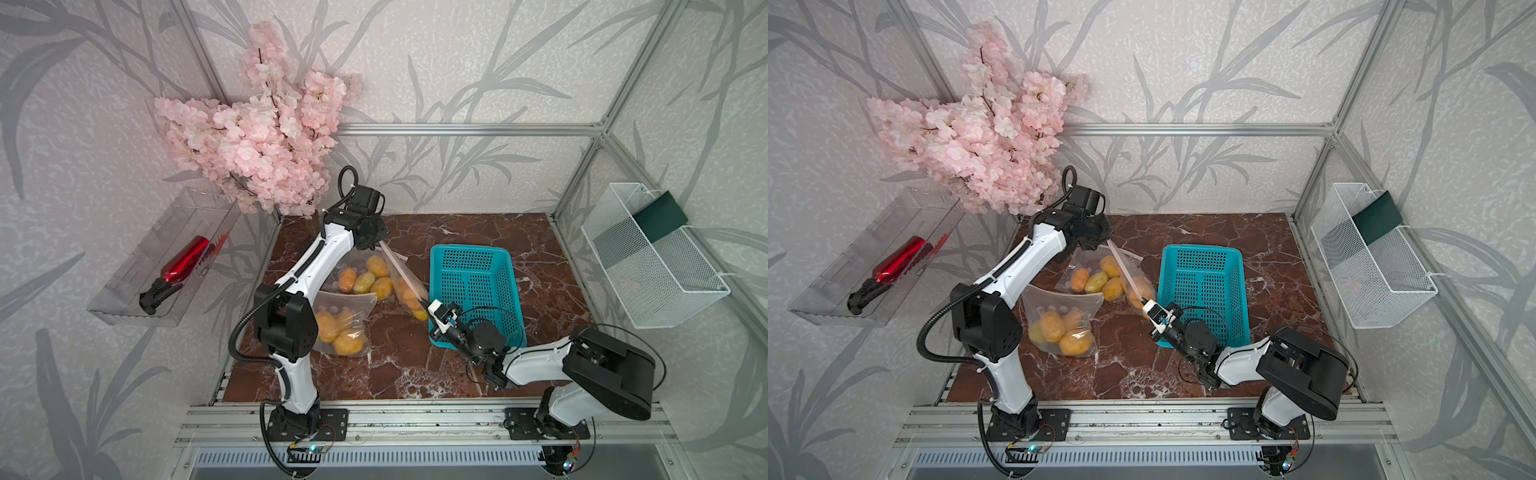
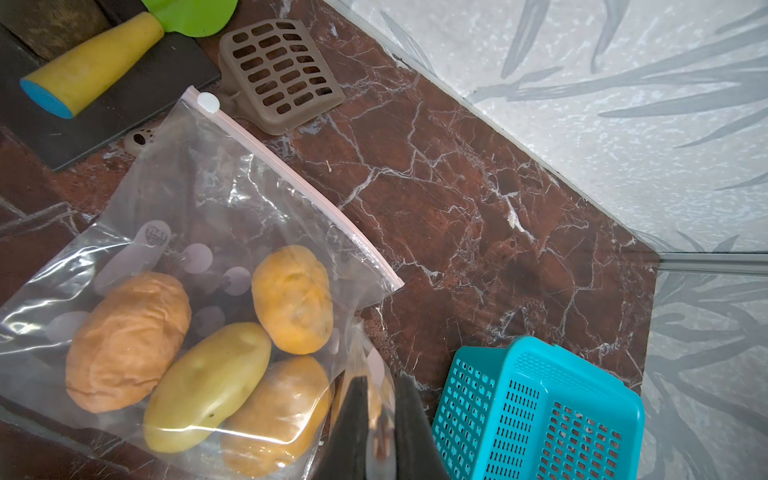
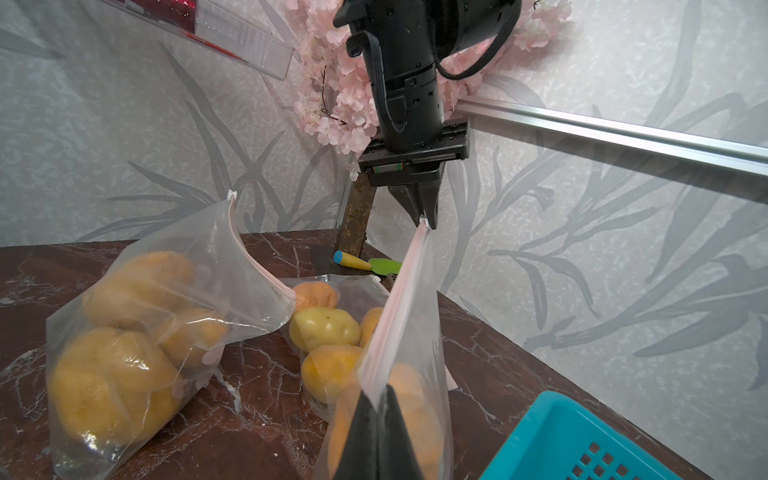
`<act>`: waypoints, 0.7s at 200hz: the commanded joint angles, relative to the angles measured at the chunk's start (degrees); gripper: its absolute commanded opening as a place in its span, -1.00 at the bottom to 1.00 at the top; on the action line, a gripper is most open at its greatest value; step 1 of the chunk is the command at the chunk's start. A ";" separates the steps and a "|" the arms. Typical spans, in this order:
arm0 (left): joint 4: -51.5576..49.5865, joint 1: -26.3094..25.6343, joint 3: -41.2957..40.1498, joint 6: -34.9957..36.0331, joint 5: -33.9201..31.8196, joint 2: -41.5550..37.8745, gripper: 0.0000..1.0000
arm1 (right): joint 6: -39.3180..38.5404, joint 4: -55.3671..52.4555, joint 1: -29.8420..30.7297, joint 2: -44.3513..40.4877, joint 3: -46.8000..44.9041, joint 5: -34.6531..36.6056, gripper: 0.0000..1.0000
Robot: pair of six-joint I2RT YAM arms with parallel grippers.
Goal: Put the potatoes into a zipper bag and zip it
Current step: Zip the zipper on the zipper food storage bag, then place the zipper food storage bag at the center of the board.
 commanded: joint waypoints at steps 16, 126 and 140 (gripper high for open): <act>3.95 4.01 3.28 -3.10 -9.17 0.70 -1.00 | 9.76 -6.94 -6.47 -1.16 5.22 -9.46 -1.00; 1.62 4.63 22.59 -3.82 -10.70 17.43 -1.00 | 31.05 -46.69 -28.73 21.89 45.14 -27.07 -1.00; 1.14 4.72 26.33 -3.48 -10.12 21.02 -1.00 | 33.15 -48.69 -30.46 24.67 48.78 -29.22 -1.00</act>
